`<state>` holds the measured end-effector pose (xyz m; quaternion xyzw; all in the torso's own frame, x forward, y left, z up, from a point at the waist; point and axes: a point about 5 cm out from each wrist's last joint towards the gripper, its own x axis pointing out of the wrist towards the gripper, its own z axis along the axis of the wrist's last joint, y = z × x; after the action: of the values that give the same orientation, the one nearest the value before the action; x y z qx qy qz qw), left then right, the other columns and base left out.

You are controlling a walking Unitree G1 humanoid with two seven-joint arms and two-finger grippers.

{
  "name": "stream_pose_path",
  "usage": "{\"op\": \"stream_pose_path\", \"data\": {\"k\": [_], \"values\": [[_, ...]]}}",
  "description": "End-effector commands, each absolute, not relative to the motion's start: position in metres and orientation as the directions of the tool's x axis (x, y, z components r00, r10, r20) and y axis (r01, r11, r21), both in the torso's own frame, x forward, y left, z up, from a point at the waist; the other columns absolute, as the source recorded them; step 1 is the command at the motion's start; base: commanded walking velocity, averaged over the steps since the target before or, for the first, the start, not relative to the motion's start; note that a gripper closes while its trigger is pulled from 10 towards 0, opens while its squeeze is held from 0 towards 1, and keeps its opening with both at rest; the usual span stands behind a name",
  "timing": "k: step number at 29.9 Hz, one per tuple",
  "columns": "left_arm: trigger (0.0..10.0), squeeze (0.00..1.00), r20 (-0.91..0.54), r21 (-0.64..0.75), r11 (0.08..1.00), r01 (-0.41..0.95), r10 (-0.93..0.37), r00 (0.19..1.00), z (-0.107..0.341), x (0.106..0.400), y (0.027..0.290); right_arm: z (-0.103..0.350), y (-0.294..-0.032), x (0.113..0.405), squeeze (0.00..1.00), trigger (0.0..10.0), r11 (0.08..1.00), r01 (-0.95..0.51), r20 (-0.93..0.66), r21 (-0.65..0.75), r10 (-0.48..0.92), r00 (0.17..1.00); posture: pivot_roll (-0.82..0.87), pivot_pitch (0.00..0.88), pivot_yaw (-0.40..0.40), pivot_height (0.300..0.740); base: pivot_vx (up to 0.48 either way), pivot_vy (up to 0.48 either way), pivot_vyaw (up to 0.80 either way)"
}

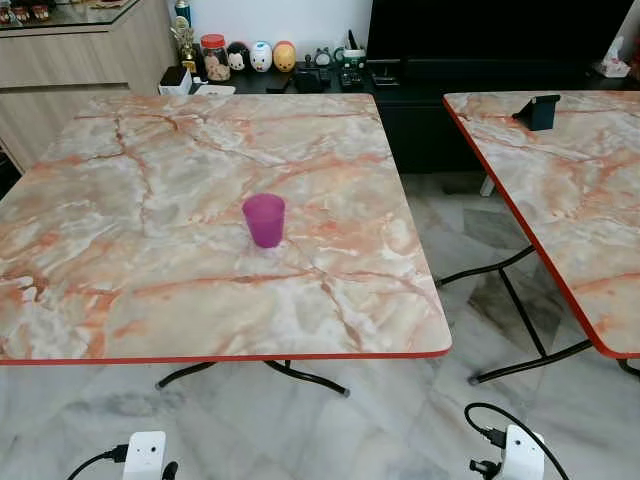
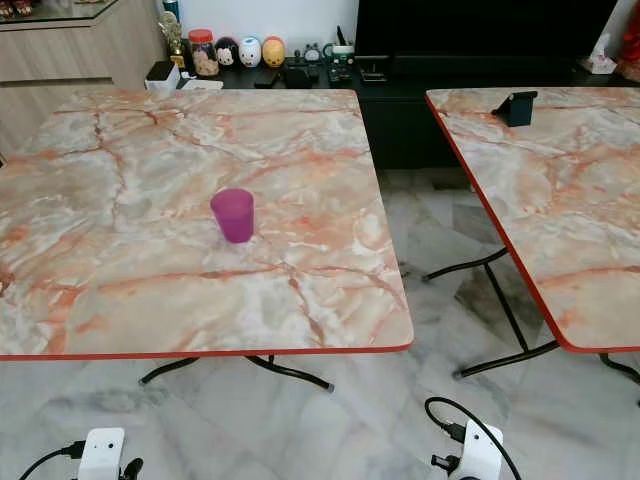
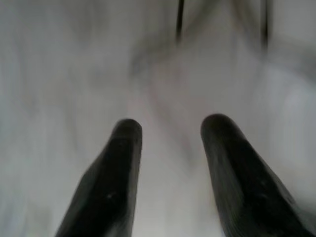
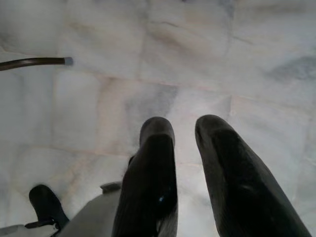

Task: Setting the table

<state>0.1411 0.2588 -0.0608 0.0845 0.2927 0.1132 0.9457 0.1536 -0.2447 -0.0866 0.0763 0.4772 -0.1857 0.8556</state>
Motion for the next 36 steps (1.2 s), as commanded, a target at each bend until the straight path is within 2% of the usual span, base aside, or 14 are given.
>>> {"op": "stream_pose_path", "data": {"k": [1, 5, 12, 16, 18, 20, 22, 25, 26, 27, 28, 31, 33, 36], "values": [[10.0, 0.00, -0.361, 0.282, 0.941, -0.189, 0.286, 0.887, -0.037, 0.133, 0.274, -0.086, -0.250, 0.152, 0.00, 10.0, 0.918, 0.392, -0.843, -0.059, -0.257, 0.473, 0.05, 0.000, -0.031, 0.740, 0.000, 0.000, 0.00], [10.0, 0.00, -0.260, 0.292, 0.941, -0.170, 0.249, 0.933, -0.016, 0.137, 0.261, -0.085, -0.251, 0.152, 0.00, 10.0, 0.920, 0.386, -0.844, -0.064, -0.257, 0.471, 0.06, 0.000, -0.043, 0.740, 0.000, 0.000, 0.00], [10.0, 0.00, -0.212, 0.236, 0.946, -0.223, 0.274, 0.938, -0.007, 0.125, 0.258, -0.085, -0.253, 0.151, 0.00, 10.0, 0.925, 0.372, -0.845, -0.079, -0.260, 0.468, 0.07, 0.000, -0.050, 0.740, 0.000, 0.000, 0.00], [10.0, 0.00, -0.122, 0.270, 0.935, -0.228, 0.268, 0.956, 0.024, 0.125, 0.255, -0.085, -0.254, 0.151, 0.00, 10.0, 0.926, 0.370, -0.844, -0.082, -0.261, 0.468, 0.09, 0.000, -0.063, 0.740, 0.000, 0.000, 0.00], [10.0, 0.00, 0.061, 0.301, 0.904, -0.305, 0.301, 0.952, 0.064, 0.147, 0.261, -0.085, -0.255, 0.151, 0.00, 10.0, 0.927, 0.364, -0.845, -0.087, -0.262, 0.467, 0.10, 0.000, -0.066, 0.740, 0.000, 0.000, 0.00], [10.0, 0.00, 0.124, 0.292, 0.894, -0.340, 0.317, 0.940, 0.078, 0.156, 0.263, -0.085, -0.255, 0.151, 0.00, 10.0, 0.928, 0.362, -0.845, -0.089, -0.263, 0.466, 0.10, 0.000, -0.066, 0.740, 0.000, 0.000, 0.00], [10.0, 0.00, 0.265, 0.346, 0.880, -0.327, 0.243, 0.933, 0.114, 0.184, 0.258, -0.085, -0.255, 0.151, 0.00, 10.0, 0.924, 0.373, -0.845, -0.090, -0.269, 0.463, 0.09, 0.000, -0.066, 0.740, 0.000, 0.000, 0.00], [10.0, 0.00, 0.328, 0.303, 0.903, -0.304, 0.200, 0.923, 0.140, 0.214, 0.249, -0.085, -0.255, 0.151, 0.00, 10.0, 0.920, 0.384, -0.845, -0.084, -0.270, 0.462, 0.08, 0.000, -0.057, 0.740, 0.000, 0.000, 0.00], [10.0, 0.00, 0.332, 0.293, 0.909, -0.297, 0.195, 0.923, 0.143, 0.218, 0.247, -0.085, -0.255, 0.151, 0.00, 10.0, 0.919, 0.385, -0.845, -0.083, -0.270, 0.462, 0.08, 0.000, -0.057, 0.740, 0.000, 0.000, 0.00], [10.0, 0.00, 0.336, 0.269, 0.941, -0.206, 0.109, 0.936, 0.152, 0.238, 0.231, -0.085, -0.254, 0.151, 0.00, 10.0, 0.917, 0.390, -0.843, -0.081, -0.272, 0.464, 0.06, 0.000, -0.053, 0.740, 0.000, 0.000, 0.00], [10.0, 0.00, 0.336, 0.269, 0.941, -0.206, 0.109, 0.936, 0.152, 0.238, 0.231, -0.085, -0.254, 0.151, 0.00, 10.0, 0.917, 0.390, -0.843, -0.081, -0.272, 0.464, 0.06, 0.000, -0.053, 0.740, 0.000, 0.000, 0.00], [10.0, 0.00, 0.297, 0.326, 0.945, -0.028, -0.074, 0.952, 0.154, 0.260, 0.200, -0.085, -0.253, 0.153, 0.00, 10.0, 0.916, 0.394, -0.842, -0.076, -0.271, 0.466, 0.03, 0.000, -0.038, 0.740, 0.000, 0.000, 0.00], [10.0, 0.00, 0.267, 0.256, 0.966, 0.035, -0.105, 0.958, 0.150, 0.274, 0.185, -0.084, -0.253, 0.154, 0.00, 10.0, 0.914, 0.398, -0.840, -0.075, -0.273, 0.469, 0.03, 0.000, -0.038, 0.740, 0.000, 0.000, 0.00], [10.0, 0.00, 0.220, 0.243, 0.964, 0.109, -0.164, 0.962, 0.144, 0.291, 0.163, -0.084, -0.252, 0.155, 0.00, 10.0, 0.914, 0.398, -0.838, -0.074, -0.274, 0.472, 0.01, 0.000, -0.034, 0.740, 0.000, 0.000, 0.00]]}}
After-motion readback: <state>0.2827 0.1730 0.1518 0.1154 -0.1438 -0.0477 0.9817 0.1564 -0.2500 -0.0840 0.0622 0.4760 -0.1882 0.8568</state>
